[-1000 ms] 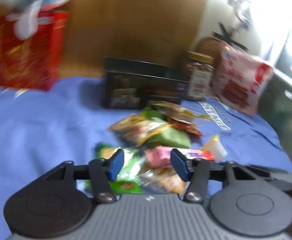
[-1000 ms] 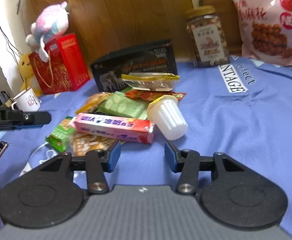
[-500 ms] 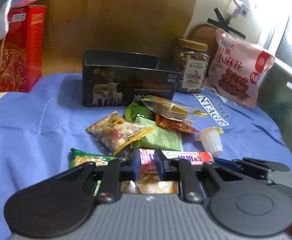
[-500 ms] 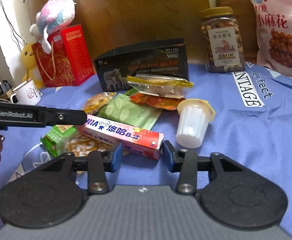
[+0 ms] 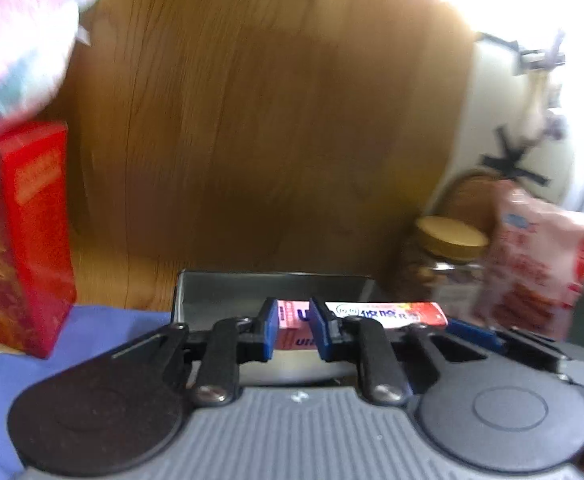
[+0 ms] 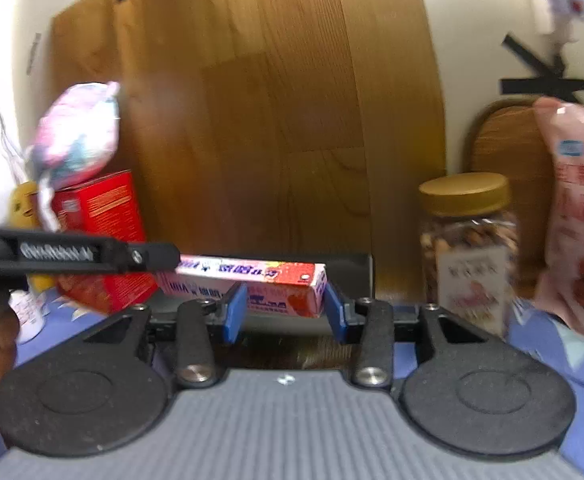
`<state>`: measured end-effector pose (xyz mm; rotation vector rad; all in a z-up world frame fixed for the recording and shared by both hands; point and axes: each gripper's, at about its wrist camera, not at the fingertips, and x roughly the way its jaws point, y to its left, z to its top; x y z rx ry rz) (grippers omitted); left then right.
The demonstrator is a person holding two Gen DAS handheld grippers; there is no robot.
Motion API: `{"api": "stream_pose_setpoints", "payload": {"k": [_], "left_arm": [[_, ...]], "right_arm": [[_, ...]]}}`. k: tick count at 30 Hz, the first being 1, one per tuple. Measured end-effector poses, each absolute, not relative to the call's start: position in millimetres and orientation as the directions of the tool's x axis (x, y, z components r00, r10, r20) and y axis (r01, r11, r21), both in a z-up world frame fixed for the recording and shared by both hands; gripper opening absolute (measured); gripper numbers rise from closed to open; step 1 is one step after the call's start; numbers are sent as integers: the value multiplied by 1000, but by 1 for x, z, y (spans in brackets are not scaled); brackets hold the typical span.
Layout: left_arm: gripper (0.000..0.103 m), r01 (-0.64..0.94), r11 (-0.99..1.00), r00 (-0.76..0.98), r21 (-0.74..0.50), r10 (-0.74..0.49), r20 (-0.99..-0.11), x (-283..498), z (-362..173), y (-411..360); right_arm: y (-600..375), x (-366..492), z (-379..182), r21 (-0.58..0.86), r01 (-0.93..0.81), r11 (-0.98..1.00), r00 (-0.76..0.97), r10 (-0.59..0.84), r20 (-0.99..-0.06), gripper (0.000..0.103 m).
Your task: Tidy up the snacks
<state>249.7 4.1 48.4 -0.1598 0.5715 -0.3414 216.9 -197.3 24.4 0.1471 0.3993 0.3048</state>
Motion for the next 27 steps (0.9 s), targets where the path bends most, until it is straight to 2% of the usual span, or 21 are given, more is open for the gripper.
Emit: {"api": "stream_pose_setpoints", "payload": {"k": [3,7,9,13,15,16,18,19,22,27], "left_arm": [[23,255,930,747,-265,-363,-557,267,28,3],[25,280,911,795,-304,-397,-458,227,34,16],[25,314,892,775,-324,-438,-456,215,33,10],[28,357,868,642,-344,-496,-585,208,4,-26],[31,363,868,581,-339,-496,-646,209,-17,-41],[30,356,865,586,-353,-501,-637,205,-24,-42],[20,354,857,587,-375,-515,-624,196,-21,-39],[19,344,855,587,-388,-518,-622,190,-17,-34],[18,329,867,622,-374,-497,-605,164,-7,-21],[18,313,874,640,-372,-483,-597,119,8,2]], "right_arm": [[-208,230,18,214,-216,953,866,288,-408,48],[-254,197,3,384,-174,907,840,340,-422,48],[-271,185,-16,468,-128,875,817,360,-450,49],[-277,192,-46,564,-42,825,744,403,-533,49],[-270,192,-58,625,-49,779,707,469,-530,48],[-268,194,-61,663,-43,747,687,504,-523,48],[-257,185,-57,652,-56,756,691,501,-522,47],[-250,177,-52,626,-85,775,698,495,-518,47],[-234,152,-42,619,-145,772,682,532,-502,47],[-202,107,-30,516,-272,812,689,539,-485,48]]}}
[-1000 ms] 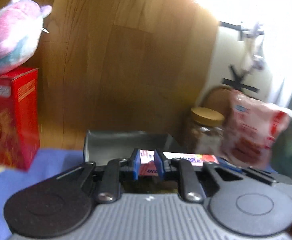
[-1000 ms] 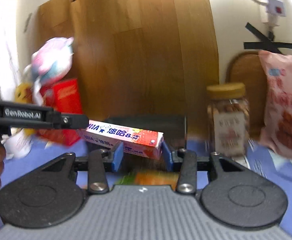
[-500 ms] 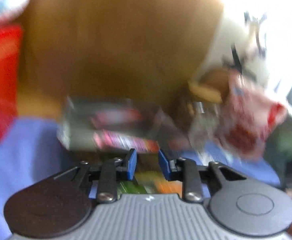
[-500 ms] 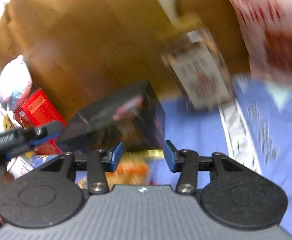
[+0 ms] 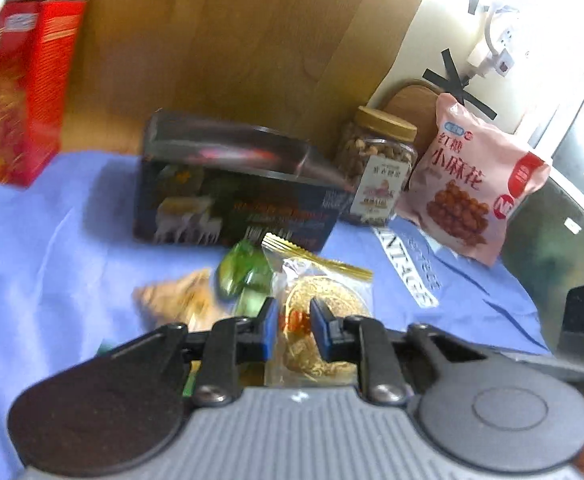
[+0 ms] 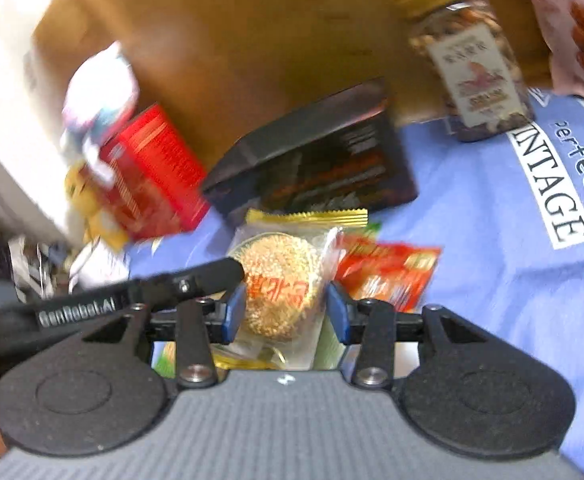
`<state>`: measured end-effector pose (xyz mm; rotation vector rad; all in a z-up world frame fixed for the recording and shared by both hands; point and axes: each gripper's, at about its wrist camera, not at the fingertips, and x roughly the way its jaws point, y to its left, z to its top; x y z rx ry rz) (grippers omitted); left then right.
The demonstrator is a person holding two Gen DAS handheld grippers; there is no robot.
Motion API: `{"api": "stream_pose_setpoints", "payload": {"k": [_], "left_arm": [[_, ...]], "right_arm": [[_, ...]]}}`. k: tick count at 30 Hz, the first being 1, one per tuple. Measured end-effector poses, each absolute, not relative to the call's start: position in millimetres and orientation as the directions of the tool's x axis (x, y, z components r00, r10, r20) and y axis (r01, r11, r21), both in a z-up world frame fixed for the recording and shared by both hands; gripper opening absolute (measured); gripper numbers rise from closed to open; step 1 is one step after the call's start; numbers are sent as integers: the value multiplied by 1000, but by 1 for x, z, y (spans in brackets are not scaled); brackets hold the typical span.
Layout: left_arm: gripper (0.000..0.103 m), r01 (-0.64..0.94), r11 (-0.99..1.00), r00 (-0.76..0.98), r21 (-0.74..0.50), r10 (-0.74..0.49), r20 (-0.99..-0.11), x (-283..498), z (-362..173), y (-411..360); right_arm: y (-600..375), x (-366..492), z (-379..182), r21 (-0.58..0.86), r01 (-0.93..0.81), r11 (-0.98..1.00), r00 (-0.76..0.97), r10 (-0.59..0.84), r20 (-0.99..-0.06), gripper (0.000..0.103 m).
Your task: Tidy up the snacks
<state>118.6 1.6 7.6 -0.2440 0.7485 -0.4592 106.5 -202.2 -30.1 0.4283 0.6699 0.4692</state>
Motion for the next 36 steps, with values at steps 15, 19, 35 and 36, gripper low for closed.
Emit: {"api": "stream_pose_setpoints", "payload": {"k": [15,19,35,36], "left_arm": [[33,282,865,635,-416,-493,-595,57,1,57],[39,343,851,586,-398,-525,-617,60,-8,37],[25,378,859,679,-346,-511,-527,115,42,26],[25,374,859,689,-350,-509,-515,130,47,26]], "right_arm": [[-189,21,-45,200,-449,871,737,488,-469,79],[-178,20,-54,140,-484,864,724,485,-491,79],[-161,80,-7,38,-455,890,828,439,-348,54],[-160,96,-2,35,-445,895,838,430,-335,54]]}}
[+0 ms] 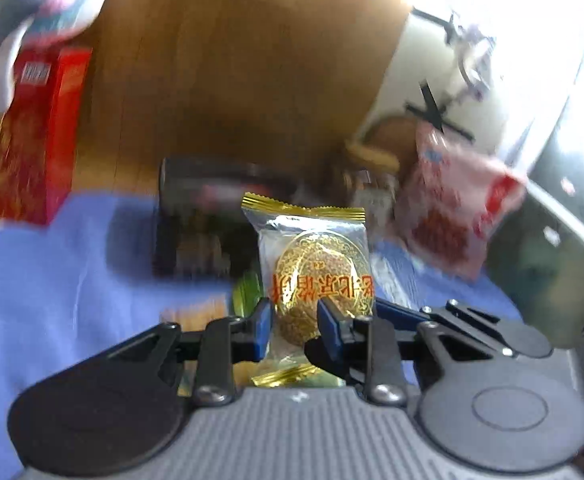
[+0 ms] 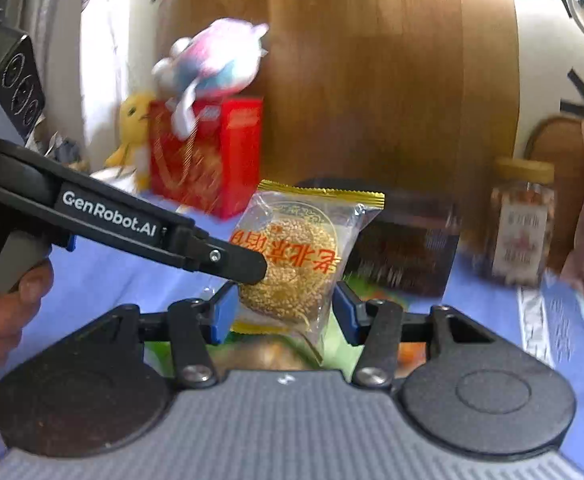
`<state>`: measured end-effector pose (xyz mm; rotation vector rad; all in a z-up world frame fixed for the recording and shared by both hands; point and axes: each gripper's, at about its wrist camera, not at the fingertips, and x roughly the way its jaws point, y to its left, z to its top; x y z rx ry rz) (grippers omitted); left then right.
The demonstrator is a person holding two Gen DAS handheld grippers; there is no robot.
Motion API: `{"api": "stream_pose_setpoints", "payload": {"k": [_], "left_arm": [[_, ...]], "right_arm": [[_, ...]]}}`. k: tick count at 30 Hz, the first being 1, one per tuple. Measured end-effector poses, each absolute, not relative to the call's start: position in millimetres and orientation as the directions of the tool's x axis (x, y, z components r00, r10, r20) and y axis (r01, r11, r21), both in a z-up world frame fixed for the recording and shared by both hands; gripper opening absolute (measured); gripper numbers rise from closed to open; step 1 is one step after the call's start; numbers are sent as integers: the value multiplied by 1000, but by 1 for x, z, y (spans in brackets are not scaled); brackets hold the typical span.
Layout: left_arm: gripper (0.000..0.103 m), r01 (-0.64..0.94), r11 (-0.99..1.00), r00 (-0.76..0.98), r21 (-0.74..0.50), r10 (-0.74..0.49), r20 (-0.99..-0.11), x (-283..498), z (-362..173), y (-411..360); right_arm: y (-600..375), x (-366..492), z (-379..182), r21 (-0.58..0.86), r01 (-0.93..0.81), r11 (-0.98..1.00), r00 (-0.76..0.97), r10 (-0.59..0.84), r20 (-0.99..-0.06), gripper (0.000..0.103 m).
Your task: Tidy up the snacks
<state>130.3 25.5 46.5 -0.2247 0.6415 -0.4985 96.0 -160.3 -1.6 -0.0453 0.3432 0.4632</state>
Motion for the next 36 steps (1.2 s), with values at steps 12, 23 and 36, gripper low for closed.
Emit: {"api": "stream_pose_setpoints", "payload": {"k": [12,23,36], "left_arm": [[44,251,918,816,-306,-371,-443,240,51,35],[44,158,941,761,-298,-308,-571,249,3,35],[49,183,927,781,-327,-339,-525,191,26,81]], "right_arm": [[-213,217,5,243,-271,931,881,342,-328,62],[-240,235,-35,478,-141,867,830,367,-421,73],[-286,127,-21,416,-208,885,829,385,-405,64]]}}
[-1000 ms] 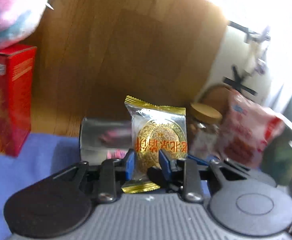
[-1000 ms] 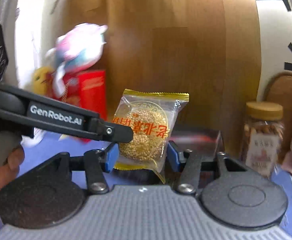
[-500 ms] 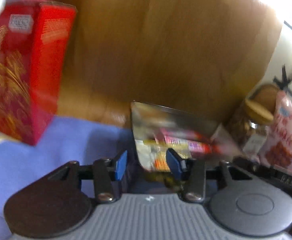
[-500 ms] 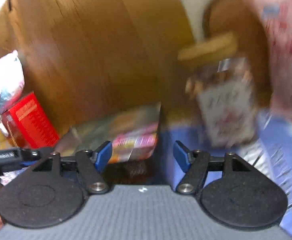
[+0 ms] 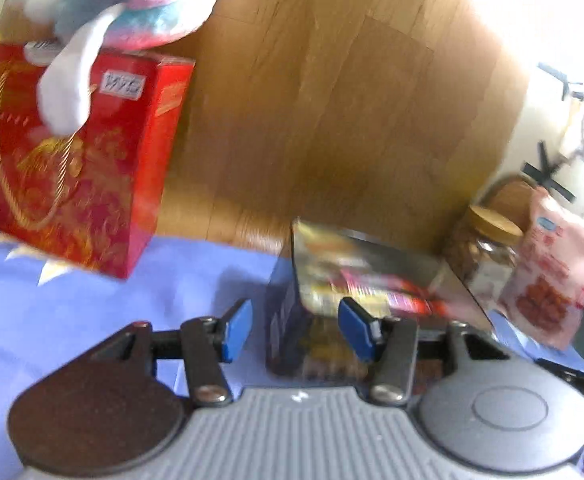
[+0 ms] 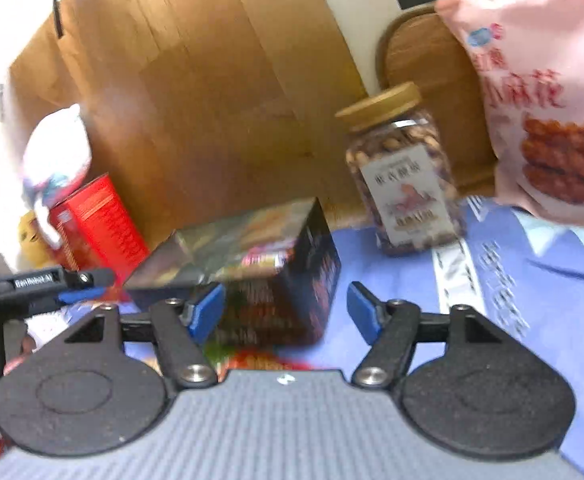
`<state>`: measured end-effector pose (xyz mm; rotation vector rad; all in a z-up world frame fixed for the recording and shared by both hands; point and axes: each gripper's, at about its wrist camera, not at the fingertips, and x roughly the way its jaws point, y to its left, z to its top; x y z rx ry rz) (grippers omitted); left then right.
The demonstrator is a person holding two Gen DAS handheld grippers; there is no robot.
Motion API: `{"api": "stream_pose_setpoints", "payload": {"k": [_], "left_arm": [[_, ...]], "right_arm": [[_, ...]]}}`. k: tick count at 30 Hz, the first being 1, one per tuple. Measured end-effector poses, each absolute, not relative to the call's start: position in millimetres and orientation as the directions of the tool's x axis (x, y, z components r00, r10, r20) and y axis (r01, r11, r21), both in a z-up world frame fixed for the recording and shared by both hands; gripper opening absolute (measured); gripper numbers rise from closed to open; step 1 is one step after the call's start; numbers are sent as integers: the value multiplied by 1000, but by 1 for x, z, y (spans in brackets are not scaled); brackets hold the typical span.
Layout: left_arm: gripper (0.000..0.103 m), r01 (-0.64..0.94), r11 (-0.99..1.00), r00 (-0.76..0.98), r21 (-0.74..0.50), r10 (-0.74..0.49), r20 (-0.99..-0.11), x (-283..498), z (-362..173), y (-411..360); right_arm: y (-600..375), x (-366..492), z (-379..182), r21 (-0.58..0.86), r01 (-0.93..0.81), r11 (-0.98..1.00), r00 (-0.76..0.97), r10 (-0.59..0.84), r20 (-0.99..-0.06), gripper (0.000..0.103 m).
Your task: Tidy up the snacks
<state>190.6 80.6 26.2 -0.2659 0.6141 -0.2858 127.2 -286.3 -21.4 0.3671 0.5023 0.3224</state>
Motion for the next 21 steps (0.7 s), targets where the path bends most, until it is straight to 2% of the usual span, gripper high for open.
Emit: {"api": "stream_pose_setpoints", "payload": {"k": [3,5,7,8,10,13,16,18,21], "left_arm": [[49,221,911,722,-348,-393,-570,171,14,85],[49,233,893,684,-384,-432,-589,163,6,83],[46,253,865,641,-433,-485,-595,160,2,75],[46,269,851,624,-451,-511,-591,159,3,70],[44,321,829,603,-459,-552,-575,158,12,58],[41,376,825,594,-422,-564,-574,154,19,37],[41,419,809,566,-412,-588,-578,149,21,19],[41,440,801,545,-407,-598,-587,144,18,6],[41,434,821,536,-372,-567,-625,140,14,-8]], "right_arm": [[-282,122,-30,395,-243,886,780,421,-463,56],[-281,127,-38,404,-226,886,757,421,-499,56],[-285,137,-50,468,-166,868,724,429,-540,47],[-290,138,-56,516,-131,846,706,445,-550,38],[-299,135,-64,608,-94,788,693,490,-528,31],[-305,116,-61,622,-99,777,714,490,-499,30],[-301,84,-48,578,-188,794,742,500,-446,32],[-291,69,-44,504,-248,828,749,494,-443,37],[-263,51,-40,341,-321,884,751,457,-477,37]]}}
